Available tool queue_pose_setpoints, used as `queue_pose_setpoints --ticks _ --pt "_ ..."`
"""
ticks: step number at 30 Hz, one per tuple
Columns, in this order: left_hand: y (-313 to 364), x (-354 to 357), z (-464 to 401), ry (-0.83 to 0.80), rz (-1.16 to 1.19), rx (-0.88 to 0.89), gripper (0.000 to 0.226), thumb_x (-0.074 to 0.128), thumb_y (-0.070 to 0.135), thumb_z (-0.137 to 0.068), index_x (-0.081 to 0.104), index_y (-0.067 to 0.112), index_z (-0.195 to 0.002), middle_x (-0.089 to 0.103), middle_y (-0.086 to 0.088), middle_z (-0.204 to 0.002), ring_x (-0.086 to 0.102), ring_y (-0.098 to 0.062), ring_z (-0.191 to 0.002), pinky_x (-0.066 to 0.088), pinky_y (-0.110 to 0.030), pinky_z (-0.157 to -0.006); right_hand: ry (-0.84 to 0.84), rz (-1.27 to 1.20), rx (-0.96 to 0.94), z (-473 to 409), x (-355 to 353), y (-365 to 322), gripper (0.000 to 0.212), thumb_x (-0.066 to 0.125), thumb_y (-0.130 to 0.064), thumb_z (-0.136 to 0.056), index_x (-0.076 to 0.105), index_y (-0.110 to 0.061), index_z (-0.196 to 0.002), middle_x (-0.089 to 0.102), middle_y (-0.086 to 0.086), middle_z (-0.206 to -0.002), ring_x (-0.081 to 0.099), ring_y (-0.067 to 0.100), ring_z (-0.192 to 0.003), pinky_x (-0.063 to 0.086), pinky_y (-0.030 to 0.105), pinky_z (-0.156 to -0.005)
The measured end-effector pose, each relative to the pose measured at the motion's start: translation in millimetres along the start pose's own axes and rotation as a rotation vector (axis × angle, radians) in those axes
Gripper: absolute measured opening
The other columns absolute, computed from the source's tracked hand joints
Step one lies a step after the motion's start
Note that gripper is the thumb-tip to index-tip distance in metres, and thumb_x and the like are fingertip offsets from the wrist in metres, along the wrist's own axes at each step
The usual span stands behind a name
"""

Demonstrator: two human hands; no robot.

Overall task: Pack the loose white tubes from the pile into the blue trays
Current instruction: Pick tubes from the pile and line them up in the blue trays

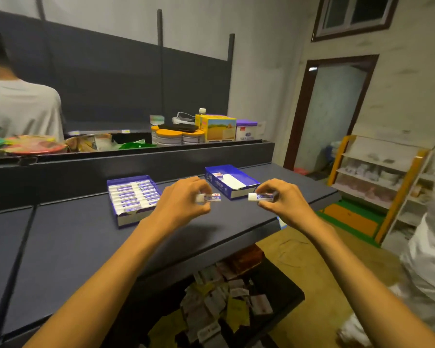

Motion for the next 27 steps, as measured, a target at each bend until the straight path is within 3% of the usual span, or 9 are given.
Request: queue_pose_setpoints --ticks 9,12,17,22,27 --pt "-24 45 -83 0.019 -0.107 -0.106 0.023 0.073 0.030 -0.077 0.065 0.027 -0.099 0.064 0.008 -0.099 0.059 -0.013 -0.088 0.055 -0.040 -0.072 -0.065 -0.053 -0.103 -105 18 72 0.025 0.073 -0.017 -0.084 0.066 -0.021 -0.106 0.065 0.000 -0.110 0.059 0.014 -0.104 0.055 0.033 -0.081" --pt "-32 63 -105 0.019 -0.144 -0.156 0.024 0.073 0.031 -0.078 0.065 0.027 -0.100 0.064 0.007 -0.102 0.059 -0.014 -0.091 0.055 -0.041 -0.072 -0.087 -0.072 -0.155 -140 28 98 0.024 0.073 -0.015 -0.083 0.066 -0.021 -0.105 0.064 -0.003 -0.107 0.058 0.011 -0.100 0.052 0.027 -0.079" --pt "-37 87 -135 0.006 -0.184 -0.282 0.027 0.073 0.032 -0.081 0.065 0.024 -0.104 0.064 0.007 -0.106 0.057 -0.010 -0.092 0.054 -0.033 -0.073 -0.219 -0.109 -0.242 -191 50 130 0.022 0.074 -0.018 -0.083 0.065 -0.023 -0.103 0.064 -0.003 -0.108 0.058 0.010 -0.100 0.052 0.028 -0.081" --pt "-44 100 -146 0.052 -0.241 -0.404 0.024 0.074 0.033 -0.080 0.067 0.025 -0.101 0.065 0.008 -0.102 0.058 -0.011 -0.088 0.055 -0.035 -0.073 -0.340 -0.160 -0.340 -229 77 135 0.021 0.076 -0.017 -0.082 0.065 -0.025 -0.098 0.063 -0.006 -0.102 0.060 0.010 -0.095 0.053 0.028 -0.082" --pt "-56 94 -140 0.130 -0.290 -0.493 0.018 0.074 0.029 -0.076 0.067 0.028 -0.093 0.065 0.011 -0.094 0.061 -0.014 -0.084 0.055 -0.041 -0.071 -0.518 -0.132 -0.463 -249 110 119 0.024 0.078 -0.021 -0.080 0.065 -0.029 -0.098 0.060 -0.009 -0.098 0.057 0.006 -0.087 0.045 0.019 -0.073"
Point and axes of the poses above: each hand's wrist, its own z-axis away from the middle knuckle, its own x-axis out of the palm, y = z × x, the point moved 5 cm from there along -z, towards the middle knuckle
